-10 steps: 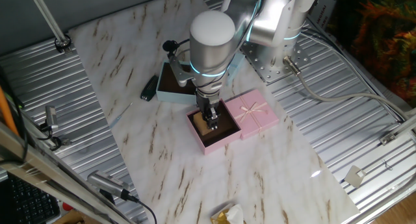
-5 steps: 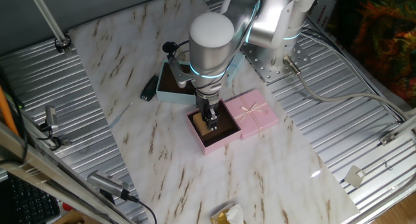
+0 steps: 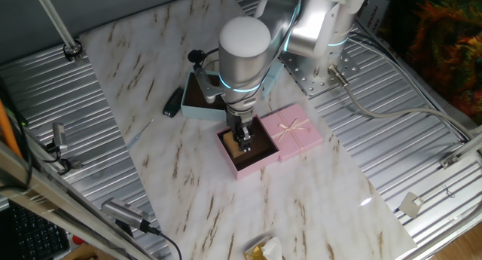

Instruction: Move an object from one box to another

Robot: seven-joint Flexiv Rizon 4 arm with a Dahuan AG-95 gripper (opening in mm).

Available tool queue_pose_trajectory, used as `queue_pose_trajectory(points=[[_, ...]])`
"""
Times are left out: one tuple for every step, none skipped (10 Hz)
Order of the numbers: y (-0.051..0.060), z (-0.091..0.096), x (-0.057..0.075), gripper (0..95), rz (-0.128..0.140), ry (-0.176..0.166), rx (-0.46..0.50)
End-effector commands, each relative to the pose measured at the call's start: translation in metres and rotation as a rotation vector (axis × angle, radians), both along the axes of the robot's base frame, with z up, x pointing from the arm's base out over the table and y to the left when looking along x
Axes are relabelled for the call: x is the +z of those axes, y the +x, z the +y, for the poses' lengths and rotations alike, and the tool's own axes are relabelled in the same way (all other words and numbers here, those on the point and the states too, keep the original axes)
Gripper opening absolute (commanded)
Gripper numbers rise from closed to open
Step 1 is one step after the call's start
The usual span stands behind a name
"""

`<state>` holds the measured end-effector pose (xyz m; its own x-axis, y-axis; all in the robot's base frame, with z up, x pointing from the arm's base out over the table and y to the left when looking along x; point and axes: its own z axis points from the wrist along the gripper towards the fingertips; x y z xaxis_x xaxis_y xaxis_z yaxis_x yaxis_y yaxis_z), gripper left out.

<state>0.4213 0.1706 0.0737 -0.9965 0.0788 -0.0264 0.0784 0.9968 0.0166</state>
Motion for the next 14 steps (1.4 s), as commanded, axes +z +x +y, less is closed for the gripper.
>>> queue_pose_trajectory(points=[[0.0,0.0,-0.001,0.0,0.001,0.001,0.0],[0.0,0.0,-0.001,0.0,0.001,0.0,0.0],[0.0,0.0,-0.002,0.0,0.002,-0.001,0.0],[0.001,0.0,-0.003,0.0,0.003,-0.001,0.0],[0.001,0.0,-0.004,0.0,0.002,-0.001,0.0],[0.001,0.0,-0.005,0.0,0.003,-0.001,0.001],[0.001,0.0,-0.007,0.0,0.004,-0.001,0.002],[0.001,0.0,-0.007,0.0,0.005,0.0,0.003],[0.002,0.0,-0.009,0.0,0.006,-0.001,0.003],[0.002,0.0,-0.009,0.0,0.007,-0.001,0.004],[0.002,0.0,-0.01,0.0,0.006,-0.001,0.003],[0.002,0.0,-0.01,0.0,0.008,0.0,0.003],[0.002,0.0,-0.011,0.0,0.008,-0.001,0.003],[0.002,0.0,-0.011,0.0,0.009,-0.001,0.003]])
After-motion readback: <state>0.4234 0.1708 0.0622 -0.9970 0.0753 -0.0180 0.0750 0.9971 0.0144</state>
